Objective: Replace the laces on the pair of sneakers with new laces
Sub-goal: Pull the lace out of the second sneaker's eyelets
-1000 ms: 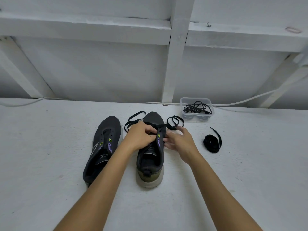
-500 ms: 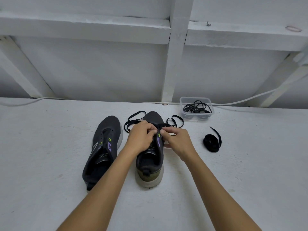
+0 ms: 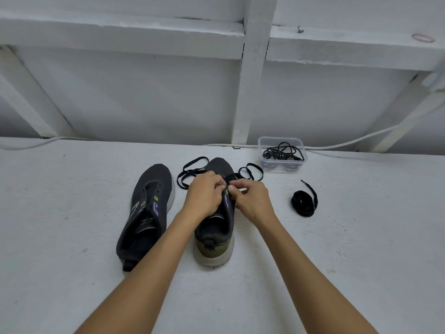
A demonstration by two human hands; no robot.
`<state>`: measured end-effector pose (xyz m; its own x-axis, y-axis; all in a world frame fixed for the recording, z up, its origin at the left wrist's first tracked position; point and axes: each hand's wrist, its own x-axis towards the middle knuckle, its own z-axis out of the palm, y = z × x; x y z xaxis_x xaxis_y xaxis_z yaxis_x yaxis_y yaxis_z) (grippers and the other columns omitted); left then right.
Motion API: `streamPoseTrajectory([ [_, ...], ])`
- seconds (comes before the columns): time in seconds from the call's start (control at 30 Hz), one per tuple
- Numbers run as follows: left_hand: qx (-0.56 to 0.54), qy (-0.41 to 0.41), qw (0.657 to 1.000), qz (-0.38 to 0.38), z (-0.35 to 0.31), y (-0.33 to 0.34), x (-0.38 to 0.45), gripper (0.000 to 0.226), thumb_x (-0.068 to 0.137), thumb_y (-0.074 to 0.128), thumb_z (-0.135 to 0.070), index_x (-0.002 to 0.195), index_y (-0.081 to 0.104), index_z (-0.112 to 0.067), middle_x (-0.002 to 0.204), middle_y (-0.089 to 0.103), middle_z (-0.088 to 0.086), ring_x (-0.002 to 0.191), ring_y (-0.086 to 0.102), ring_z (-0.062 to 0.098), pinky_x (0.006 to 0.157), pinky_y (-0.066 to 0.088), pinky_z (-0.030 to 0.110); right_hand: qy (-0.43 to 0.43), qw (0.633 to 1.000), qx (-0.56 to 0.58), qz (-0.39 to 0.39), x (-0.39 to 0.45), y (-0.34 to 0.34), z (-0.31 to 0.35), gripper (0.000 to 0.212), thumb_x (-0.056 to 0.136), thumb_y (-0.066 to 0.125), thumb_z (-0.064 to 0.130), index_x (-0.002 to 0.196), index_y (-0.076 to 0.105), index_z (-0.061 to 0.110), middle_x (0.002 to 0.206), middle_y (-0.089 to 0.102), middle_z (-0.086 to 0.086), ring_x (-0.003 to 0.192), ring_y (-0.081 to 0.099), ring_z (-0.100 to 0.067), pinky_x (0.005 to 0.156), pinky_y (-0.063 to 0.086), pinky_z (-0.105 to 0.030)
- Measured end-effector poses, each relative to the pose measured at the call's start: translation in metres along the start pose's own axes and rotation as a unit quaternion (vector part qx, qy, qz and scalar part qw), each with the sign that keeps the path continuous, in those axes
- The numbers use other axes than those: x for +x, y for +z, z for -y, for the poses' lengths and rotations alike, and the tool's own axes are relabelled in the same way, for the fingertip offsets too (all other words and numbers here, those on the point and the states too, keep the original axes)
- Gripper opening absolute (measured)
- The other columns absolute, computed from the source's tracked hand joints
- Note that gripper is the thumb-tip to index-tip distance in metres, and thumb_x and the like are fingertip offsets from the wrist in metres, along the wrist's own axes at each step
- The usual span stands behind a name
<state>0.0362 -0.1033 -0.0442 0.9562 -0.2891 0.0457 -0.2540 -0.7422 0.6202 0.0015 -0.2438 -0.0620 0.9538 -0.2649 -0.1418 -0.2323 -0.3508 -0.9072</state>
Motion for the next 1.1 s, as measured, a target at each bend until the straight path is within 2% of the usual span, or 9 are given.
streamPoseTrajectory([
  [0.17, -0.026, 0.002, 1.000, -0.010, 0.003, 0.002, -0.002, 0.014, 0.095, 0.059, -0.012, 0.092, 0.072, -0.010, 0.092, 0.061, 0.002, 0.089, 0.056, 0.020, 0.083, 0.043, 0.032, -0.006, 0.999, -0.032, 0.010, 0.003, 0.000, 0.003, 0.012, 0.093, 0.068, 0.020, 0.102, 0.077, 0.021, 0.092, 0.073, 0.008, 0.081, 0.070, -0.012, 0.083, 0.059, -0.033],
  [0.3, -0.023, -0.001, 1.000, -0.008, -0.001, 0.003, 0.000, 0.013, 0.096, 0.059, -0.013, 0.095, 0.071, -0.008, 0.092, 0.056, 0.001, 0.085, 0.052, 0.016, 0.075, 0.036, 0.024, 0.097, 0.985, 0.120, 0.073, 0.002, -0.012, 0.010, 0.020, 0.097, 0.066, 0.033, 0.096, 0.074, 0.015, 0.094, 0.077, -0.006, 0.088, 0.073, -0.015, 0.073, 0.062, -0.029],
  [0.37, -0.029, -0.001, 0.999, -0.016, -0.001, 0.002, -0.001, 0.012, 0.096, 0.060, -0.013, 0.095, 0.071, -0.008, 0.091, 0.056, 0.000, 0.083, 0.051, 0.014, 0.073, 0.033, 0.020, 0.111, 0.982, 0.124, 0.086, 0.003, -0.015, 0.013, 0.023, 0.097, 0.067, 0.036, 0.093, 0.074, 0.015, 0.092, 0.077, -0.006, 0.088, 0.073, -0.013, 0.074, 0.063, -0.031],
  [0.5, -0.050, -0.003, 0.999, -0.021, 0.004, 0.001, -0.004, 0.009, 0.094, 0.064, -0.013, 0.094, 0.073, -0.012, 0.091, 0.060, -0.001, 0.078, 0.053, 0.010, 0.074, 0.039, 0.017, 0.110, 0.985, 0.107, 0.079, 0.008, -0.011, 0.013, 0.017, 0.101, 0.060, 0.021, 0.089, 0.069, 0.012, 0.085, 0.073, -0.004, 0.083, 0.071, -0.015, 0.077, 0.062, -0.035],
  [0.6, -0.055, -0.004, 0.998, -0.021, 0.005, 0.001, -0.004, 0.008, 0.093, 0.067, -0.015, 0.096, 0.075, -0.014, 0.092, 0.061, -0.003, 0.074, 0.052, 0.004, 0.071, 0.037, 0.004, 0.087, 0.990, 0.086, 0.072, 0.007, -0.008, 0.012, 0.019, 0.104, 0.052, 0.019, 0.091, 0.063, 0.013, 0.084, 0.071, -0.004, 0.077, 0.069, -0.012, 0.079, 0.061, -0.037],
  [0.67, -0.064, -0.008, 0.997, -0.031, 0.005, 0.003, -0.004, 0.007, 0.092, 0.068, -0.015, 0.095, 0.075, -0.014, 0.090, 0.061, -0.005, 0.072, 0.052, 0.002, 0.069, 0.036, 0.001, 0.079, 0.993, 0.072, 0.056, 0.005, -0.005, 0.008, 0.019, 0.105, 0.050, 0.021, 0.093, 0.062, 0.012, 0.086, 0.071, -0.006, 0.078, 0.069, -0.014, 0.084, 0.062, -0.044],
  [0.8, -0.066, -0.012, 0.997, -0.039, 0.006, 0.005, -0.006, 0.009, 0.094, 0.065, -0.017, 0.091, 0.072, -0.013, 0.089, 0.060, -0.005, 0.074, 0.052, 0.005, 0.069, 0.035, 0.010, 0.047, 0.997, 0.031, 0.048, 0.003, -0.002, 0.005, 0.017, 0.102, 0.053, 0.024, 0.091, 0.063, 0.016, 0.085, 0.072, -0.005, 0.084, 0.071, -0.026, 0.087, 0.058, -0.053],
  [0.97, -0.056, -0.026, 0.997, -0.036, 0.003, 0.007, -0.005, 0.013, 0.096, 0.061, -0.017, 0.093, 0.070, -0.010, 0.092, 0.058, -0.002, 0.084, 0.052, 0.014, 0.076, 0.038, 0.022, 0.028, 0.995, 0.071, 0.059, -0.002, -0.007, 0.002, 0.013, 0.099, 0.062, 0.012, 0.087, 0.068, 0.016, 0.085, 0.071, -0.007, 0.079, 0.066, -0.020, 0.085, 0.059, -0.056],
  [1.1, -0.050, -0.027, 0.998, -0.032, 0.003, 0.007, -0.004, 0.013, 0.096, 0.059, -0.016, 0.092, 0.069, -0.009, 0.090, 0.056, -0.002, 0.085, 0.051, 0.015, 0.077, 0.036, 0.023, 0.011, 0.998, 0.051, 0.038, -0.001, -0.004, 0.000, 0.011, 0.095, 0.066, 0.014, 0.086, 0.070, 0.020, 0.087, 0.074, -0.006, 0.079, 0.071, -0.024, 0.082, 0.059, -0.054],
])
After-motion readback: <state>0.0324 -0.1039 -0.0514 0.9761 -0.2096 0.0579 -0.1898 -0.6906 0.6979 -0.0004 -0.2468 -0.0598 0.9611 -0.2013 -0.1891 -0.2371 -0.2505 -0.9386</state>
